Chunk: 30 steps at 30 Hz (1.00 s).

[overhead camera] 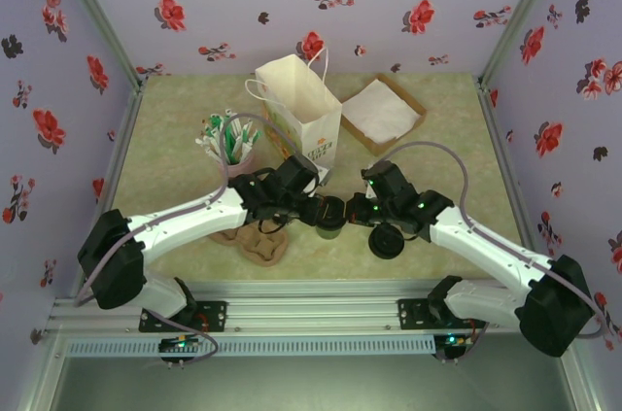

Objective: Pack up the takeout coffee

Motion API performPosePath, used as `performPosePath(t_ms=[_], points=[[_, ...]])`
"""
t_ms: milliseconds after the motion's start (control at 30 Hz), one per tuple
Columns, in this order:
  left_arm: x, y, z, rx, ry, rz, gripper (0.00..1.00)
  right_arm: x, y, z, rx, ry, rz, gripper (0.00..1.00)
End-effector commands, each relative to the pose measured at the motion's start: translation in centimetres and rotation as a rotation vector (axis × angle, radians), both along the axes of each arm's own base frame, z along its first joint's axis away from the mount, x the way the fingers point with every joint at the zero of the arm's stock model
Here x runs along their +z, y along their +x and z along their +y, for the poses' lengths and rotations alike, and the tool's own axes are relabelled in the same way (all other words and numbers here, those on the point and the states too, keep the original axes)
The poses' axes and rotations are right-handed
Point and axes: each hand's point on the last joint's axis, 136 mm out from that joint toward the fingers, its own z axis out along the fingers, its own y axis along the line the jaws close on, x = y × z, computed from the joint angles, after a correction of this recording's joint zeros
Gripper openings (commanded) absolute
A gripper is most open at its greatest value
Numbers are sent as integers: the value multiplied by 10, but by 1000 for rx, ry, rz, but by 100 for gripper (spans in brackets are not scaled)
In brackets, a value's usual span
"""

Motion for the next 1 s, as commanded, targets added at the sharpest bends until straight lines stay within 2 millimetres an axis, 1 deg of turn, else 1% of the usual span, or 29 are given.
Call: performPosePath(t_ms=[0, 300, 600, 733, 800, 867, 967], points=[[-8, 2, 2, -2, 23, 9, 0, -5, 1, 0, -9, 9, 18, 0], [-20, 2, 6, 12, 65, 27, 0, -12, -1, -2, -10, -11, 36, 0], [-26, 2, 7, 17, 75, 37, 0, -39, -8, -9, -26, -60, 99, 0], [-30, 1, 9, 22, 80, 43, 0, -44, -12, -13, -27, -77, 115, 0], [-32, 1, 10, 26, 81, 46, 0, -44, -13, -14, -26, -83, 116, 0], [-29, 0, 9, 27, 73, 47, 0, -40, -13, -14, -25, -79, 109, 0], [-21, -1, 6, 23, 46, 45, 0, -24, -9, -13, -24, -62, 80, 0]])
